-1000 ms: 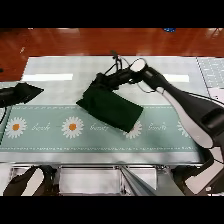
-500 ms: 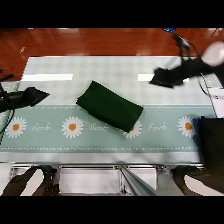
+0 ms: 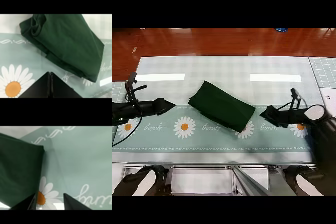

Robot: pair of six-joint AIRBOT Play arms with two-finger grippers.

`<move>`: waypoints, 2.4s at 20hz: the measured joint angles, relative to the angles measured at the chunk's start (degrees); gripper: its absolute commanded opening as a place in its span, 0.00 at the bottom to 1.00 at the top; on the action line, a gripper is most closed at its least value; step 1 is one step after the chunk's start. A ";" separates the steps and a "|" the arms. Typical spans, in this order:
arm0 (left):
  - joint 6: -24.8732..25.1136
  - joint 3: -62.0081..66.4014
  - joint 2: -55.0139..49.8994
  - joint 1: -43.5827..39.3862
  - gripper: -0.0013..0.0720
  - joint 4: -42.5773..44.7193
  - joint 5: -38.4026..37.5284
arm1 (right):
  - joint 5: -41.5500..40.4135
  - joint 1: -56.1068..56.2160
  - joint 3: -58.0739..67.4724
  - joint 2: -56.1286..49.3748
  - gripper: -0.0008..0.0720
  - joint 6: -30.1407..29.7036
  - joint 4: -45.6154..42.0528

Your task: Fold the shirts.

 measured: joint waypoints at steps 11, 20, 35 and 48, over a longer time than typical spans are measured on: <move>-0.61 -0.48 -0.11 -1.49 0.05 -1.92 1.86 | -5.16 9.09 3.78 -18.78 0.37 -16.68 25.97; -0.66 -0.48 -0.11 -1.49 0.05 -2.10 1.86 | -0.35 14.08 26.73 -23.71 0.05 -19.04 20.59; -0.70 -0.48 -0.11 -5.49 0.05 -2.08 2.32 | 25.75 -6.01 72.96 -22.01 0.05 -1.14 -7.65; -2.14 -0.48 -0.11 -7.52 0.05 -2.38 10.93 | 48.52 -40.35 75.12 -6.08 0.05 6.08 -12.07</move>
